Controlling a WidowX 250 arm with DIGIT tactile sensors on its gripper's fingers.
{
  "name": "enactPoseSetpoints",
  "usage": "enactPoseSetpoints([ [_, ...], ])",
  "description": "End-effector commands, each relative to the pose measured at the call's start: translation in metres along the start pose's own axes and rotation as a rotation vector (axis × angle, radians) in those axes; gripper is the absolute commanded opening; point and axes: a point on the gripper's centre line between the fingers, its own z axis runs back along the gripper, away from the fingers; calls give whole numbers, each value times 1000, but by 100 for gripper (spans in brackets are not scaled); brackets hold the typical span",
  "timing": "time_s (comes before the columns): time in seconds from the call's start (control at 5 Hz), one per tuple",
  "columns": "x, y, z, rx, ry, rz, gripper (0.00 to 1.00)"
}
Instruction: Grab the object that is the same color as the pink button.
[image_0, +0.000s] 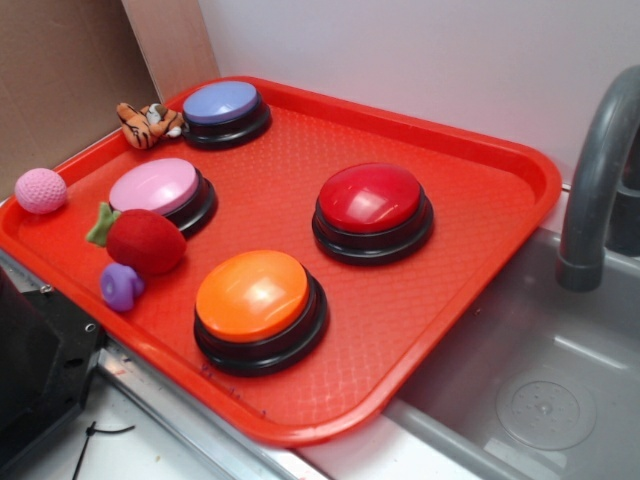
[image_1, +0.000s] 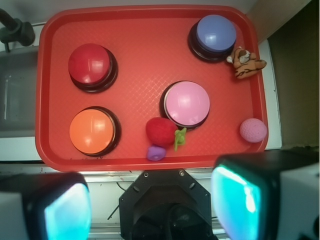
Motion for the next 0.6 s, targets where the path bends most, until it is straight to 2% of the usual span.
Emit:
enactPoseSetpoints([
  [0.0,0,0,0,0,0,0,100],
  [0.2,-2,10,-4,-33,-35,191,100],
  [0.4,-2,23,-15,-77,-39,436,100],
])
